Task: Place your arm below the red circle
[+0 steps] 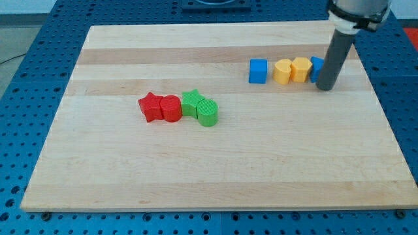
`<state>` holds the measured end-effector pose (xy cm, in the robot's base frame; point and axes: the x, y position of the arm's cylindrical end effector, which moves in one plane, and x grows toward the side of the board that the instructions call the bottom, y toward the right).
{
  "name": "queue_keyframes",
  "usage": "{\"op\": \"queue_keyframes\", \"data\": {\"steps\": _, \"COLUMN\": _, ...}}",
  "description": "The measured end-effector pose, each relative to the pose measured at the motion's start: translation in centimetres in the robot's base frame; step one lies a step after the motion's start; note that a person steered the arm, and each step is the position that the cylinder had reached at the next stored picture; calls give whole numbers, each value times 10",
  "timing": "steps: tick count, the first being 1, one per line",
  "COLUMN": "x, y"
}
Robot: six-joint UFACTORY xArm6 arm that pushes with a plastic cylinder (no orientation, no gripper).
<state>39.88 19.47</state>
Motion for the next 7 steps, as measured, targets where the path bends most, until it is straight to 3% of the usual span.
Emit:
{"op": "queue_keyframes", "data": {"steps": 2, "x": 5, "y": -57}}
{"op": "queue_keyframes", "data": {"steps": 4, "x": 8, "y": -161}}
{"op": "queue_keyframes", "data": {"steps": 6, "x": -27, "y": -238}}
{"op": "queue_keyframes", "data": {"steps": 7, "x": -22, "y": -318}}
